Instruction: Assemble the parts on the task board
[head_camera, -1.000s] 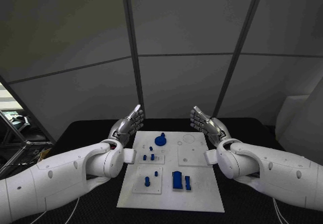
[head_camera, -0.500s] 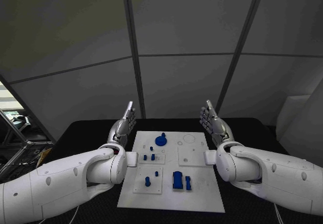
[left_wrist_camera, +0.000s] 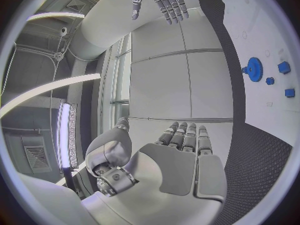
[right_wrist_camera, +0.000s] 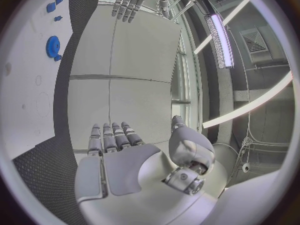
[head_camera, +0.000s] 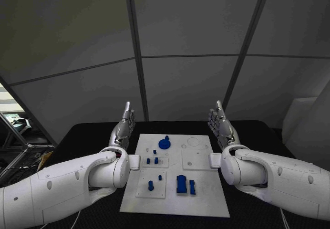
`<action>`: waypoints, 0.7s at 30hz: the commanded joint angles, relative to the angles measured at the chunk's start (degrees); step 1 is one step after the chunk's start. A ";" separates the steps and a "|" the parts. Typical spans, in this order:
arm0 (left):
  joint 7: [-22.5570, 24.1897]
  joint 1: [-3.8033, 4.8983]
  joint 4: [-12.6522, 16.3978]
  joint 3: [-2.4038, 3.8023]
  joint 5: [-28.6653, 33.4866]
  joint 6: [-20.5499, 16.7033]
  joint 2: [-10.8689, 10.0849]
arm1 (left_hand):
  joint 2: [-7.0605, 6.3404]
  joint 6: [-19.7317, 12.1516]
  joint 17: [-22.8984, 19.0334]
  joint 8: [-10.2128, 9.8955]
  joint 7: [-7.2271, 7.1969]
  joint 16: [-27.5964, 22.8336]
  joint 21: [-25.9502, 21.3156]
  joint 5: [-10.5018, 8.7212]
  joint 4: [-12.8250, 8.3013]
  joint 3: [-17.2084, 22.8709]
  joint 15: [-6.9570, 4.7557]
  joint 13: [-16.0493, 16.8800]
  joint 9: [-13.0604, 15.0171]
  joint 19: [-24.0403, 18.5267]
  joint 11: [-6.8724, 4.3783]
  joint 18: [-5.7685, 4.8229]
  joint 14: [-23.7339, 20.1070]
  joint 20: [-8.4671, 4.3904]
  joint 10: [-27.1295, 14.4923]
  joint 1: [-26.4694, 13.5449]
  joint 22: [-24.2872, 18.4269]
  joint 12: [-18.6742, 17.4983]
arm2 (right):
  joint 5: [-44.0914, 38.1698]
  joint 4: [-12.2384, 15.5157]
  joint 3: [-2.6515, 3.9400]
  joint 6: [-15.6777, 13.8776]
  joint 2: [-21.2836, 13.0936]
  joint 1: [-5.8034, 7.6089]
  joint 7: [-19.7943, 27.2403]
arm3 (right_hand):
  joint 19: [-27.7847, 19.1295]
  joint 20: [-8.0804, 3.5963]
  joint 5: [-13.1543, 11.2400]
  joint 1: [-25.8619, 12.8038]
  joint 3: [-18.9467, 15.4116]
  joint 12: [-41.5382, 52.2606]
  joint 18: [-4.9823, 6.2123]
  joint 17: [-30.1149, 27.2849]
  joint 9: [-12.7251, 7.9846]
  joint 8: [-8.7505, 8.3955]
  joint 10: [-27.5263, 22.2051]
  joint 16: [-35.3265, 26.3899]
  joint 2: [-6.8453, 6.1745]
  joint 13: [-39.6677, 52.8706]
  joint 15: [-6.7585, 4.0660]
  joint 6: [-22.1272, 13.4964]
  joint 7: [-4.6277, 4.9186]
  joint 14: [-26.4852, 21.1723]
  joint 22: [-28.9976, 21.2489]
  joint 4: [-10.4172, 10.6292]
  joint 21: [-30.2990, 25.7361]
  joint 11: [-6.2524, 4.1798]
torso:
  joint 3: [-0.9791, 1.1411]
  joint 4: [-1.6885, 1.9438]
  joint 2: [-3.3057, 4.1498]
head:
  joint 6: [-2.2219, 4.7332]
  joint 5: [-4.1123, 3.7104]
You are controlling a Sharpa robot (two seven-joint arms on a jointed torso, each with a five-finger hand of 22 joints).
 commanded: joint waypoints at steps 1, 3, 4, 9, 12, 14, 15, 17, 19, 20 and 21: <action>1.33 0.10 0.11 0.05 -0.29 -0.50 -0.01 | -0.06 -2.16 -0.08 -0.29 0.00 -0.35 -0.36 -0.19 0.01 -0.63 -0.01 -0.05 -0.07 -2.42 0.05 -2.12 -2.01 -0.11 -2.34 -3.10 -0.54 -0.34 | 0.06 0.15 0.03 -0.54 -0.01 0.13 1.07 | -2.21 -0.18 -0.30 -3.47 0.34 -0.21 -0.83 -0.06 -0.07 -0.23 -2.63 -0.28 0.04 -0.08 0.01 -2.55 0.07 -2.44 -0.32 0.02 -0.38 -0.02 | 0.00 -0.01 0.00 | -0.01 0.02; 1.33 0.10 0.11 0.05 -0.29 -0.50 -0.01 | -0.06 -6.96 -0.08 -0.29 0.00 -0.35 -0.36 -0.19 0.01 -0.63 -0.01 -0.05 -0.07 -2.42 0.05 -2.11 -6.23 -0.11 -7.08 -4.74 -0.54 -0.34 | 0.06 0.15 0.03 -0.54 -0.01 0.13 1.07 | -2.57 -0.18 -0.30 -3.85 0.34 -0.21 -0.83 -0.06 -0.07 -0.23 -2.98 -0.28 0.04 -0.08 0.01 -2.87 0.07 -2.85 -0.32 0.02 -0.38 -0.02 | 0.00 -0.01 0.00 | -0.01 0.02; 1.33 0.10 0.11 0.05 -0.29 -0.50 -0.01 | -0.06 -6.96 -0.08 -0.29 0.00 -0.35 -0.36 -0.19 0.01 -0.63 -0.01 -0.05 -0.07 -2.42 0.05 -2.12 -6.23 -0.11 -7.08 -5.65 -0.54 -0.34 | 0.06 0.15 0.03 -0.54 -0.01 0.13 1.07 | -6.88 -0.18 -0.30 -5.15 0.34 -0.21 -0.83 -0.06 -0.07 -0.23 -4.01 -0.28 0.04 -0.08 0.01 -7.82 0.07 -7.77 -0.32 0.02 -0.38 -0.02 | 0.00 -0.01 0.00 | -0.01 0.02; 1.33 0.10 0.11 0.05 -0.29 -0.50 -0.01 | -0.06 -6.96 -0.08 -0.29 0.00 -0.35 -0.36 -0.19 0.01 -0.63 -0.01 -0.05 -0.07 -2.42 0.05 -2.12 -6.23 -0.11 -7.08 -9.85 -0.54 -0.34 | 0.06 0.15 0.03 -0.54 -0.01 0.13 1.07 | -6.88 -0.18 -0.30 -10.42 0.34 -0.21 -0.83 -0.06 -0.07 -0.23 -8.12 -0.28 0.04 -0.08 0.01 -7.82 0.07 -7.77 -0.32 0.02 -0.38 -0.02 | 0.00 -0.01 0.00 | -0.01 0.02; 1.33 0.10 0.11 0.05 -0.29 -0.50 -0.01 | -0.06 -6.96 -0.08 -0.29 0.00 -0.35 -0.36 -0.19 0.01 -0.63 -0.01 -0.05 -0.07 -2.42 0.05 -2.12 -6.23 -0.11 -7.08 -9.85 -0.54 -0.34 | 0.06 0.15 0.03 -0.54 -0.01 0.13 1.07 | -6.88 -0.18 -0.30 -10.42 0.34 -0.21 -0.83 -0.06 -0.07 -0.23 -8.12 -0.28 0.04 -0.08 0.01 -7.82 0.07 -7.77 -0.32 0.02 -0.38 -0.02 | 0.00 -0.01 0.00 | -0.01 0.02; 1.33 0.10 0.11 0.05 -0.29 -0.50 -0.01 | -0.06 -6.96 -0.08 -0.29 0.00 -0.35 -0.36 -0.19 0.01 -0.63 -0.01 -0.05 -0.07 -2.42 0.05 -2.12 -6.23 -0.11 -7.08 -9.85 -0.54 -0.34 | 0.06 0.15 0.03 -0.54 -0.01 0.13 1.07 | -6.88 -0.18 -0.30 -10.42 0.34 -0.21 -0.83 -0.06 -0.07 -0.23 -8.12 -0.28 0.04 -0.08 0.01 -7.82 0.07 -7.77 -0.32 0.02 -0.38 -0.02 | 0.00 -0.01 0.00 | -0.01 0.02; 1.33 0.10 0.11 0.05 -0.29 -0.50 -0.01 | -0.06 -6.96 -0.08 -0.29 0.00 -0.35 -0.36 -0.19 0.01 -0.63 -0.01 -0.05 -0.07 -2.42 0.05 -2.12 -6.23 -0.11 -7.08 -9.85 -0.54 -0.34 | 0.06 0.15 0.03 -0.54 -0.01 0.13 1.07 | -6.88 -0.18 -0.30 -10.42 0.34 -0.21 -0.83 -0.06 -0.07 -0.23 -8.12 -0.28 0.04 -0.08 0.01 -7.82 0.07 -7.77 -0.32 0.02 -0.38 -0.02 | 0.00 -0.01 0.00 | -0.01 0.02; 1.33 0.10 0.11 0.05 -0.29 -0.50 -0.01 | -0.06 -6.96 -0.08 -0.29 0.00 -0.35 -0.36 -0.19 0.01 -0.63 -0.01 -0.05 -0.07 -2.42 0.05 -2.12 -6.23 -0.11 -7.08 -9.85 -0.54 -0.34 | 0.06 0.15 0.03 -0.54 -0.01 0.13 1.07 | -6.88 -0.18 -0.30 -10.42 0.34 -0.21 -0.83 -0.06 -0.07 -0.23 -8.12 -0.28 0.04 -0.08 0.01 -7.82 0.07 -7.77 -0.32 0.02 -0.38 -0.02 | 0.00 -0.01 0.00 | -0.01 0.02; 1.33 0.10 0.11 0.05 -0.29 -0.50 -0.01 | -0.06 -6.96 -0.08 -0.29 0.00 -0.35 -0.36 -0.19 0.01 -0.63 -0.01 -0.05 -0.07 -2.42 0.05 -2.12 -6.23 -0.11 -7.08 -9.85 -0.54 -0.34 | 0.06 0.15 0.03 -0.54 -0.01 0.13 1.07 | -6.88 -0.18 -0.30 -10.42 0.34 -0.21 -0.83 -0.06 -0.07 -0.23 -8.12 -0.28 0.04 -0.08 0.01 -7.82 0.07 -7.77 -0.32 0.02 -0.38 -0.02 | 0.00 -0.01 0.00 | -0.01 0.02; 1.33 0.10 0.11 0.05 -0.29 -0.50 -0.01 | -0.06 -6.96 -0.08 -0.29 0.00 -0.35 -0.36 -0.19 0.01 -0.63 -0.01 -0.05 -0.07 -2.42 0.05 -2.12 -6.23 -0.11 -7.08 -9.85 -0.54 -0.34 | 0.06 0.15 0.03 -0.54 -0.01 0.13 1.07 | -6.88 -0.18 -0.30 -10.42 0.34 -0.21 -0.83 -0.06 -0.07 -0.23 -8.12 -0.28 0.04 -0.08 0.01 -7.82 0.07 -7.77 -0.32 0.02 -0.38 -0.02 | 0.00 -0.01 0.00 | -0.01 0.02; 1.33 0.10 0.11 0.05 -0.29 -0.50 -0.01 | -0.06 -6.96 -0.08 -0.29 0.00 -0.35 -0.36 -0.19 0.01 -0.63 -0.01 -0.05 -0.07 -2.42 0.05 -2.12 -6.23 -0.11 -7.08 -9.85 -0.54 -0.34 | 0.06 0.15 0.03 -0.54 -0.01 0.13 1.07 | -6.88 -0.18 -0.30 -10.42 0.34 -0.21 -0.83 -0.06 -0.07 -0.23 -8.12 -0.28 0.04 -0.08 0.01 -7.82 0.07 -7.77 -0.32 0.02 -0.38 -0.02 | 0.00 -0.01 0.00 | -0.01 0.02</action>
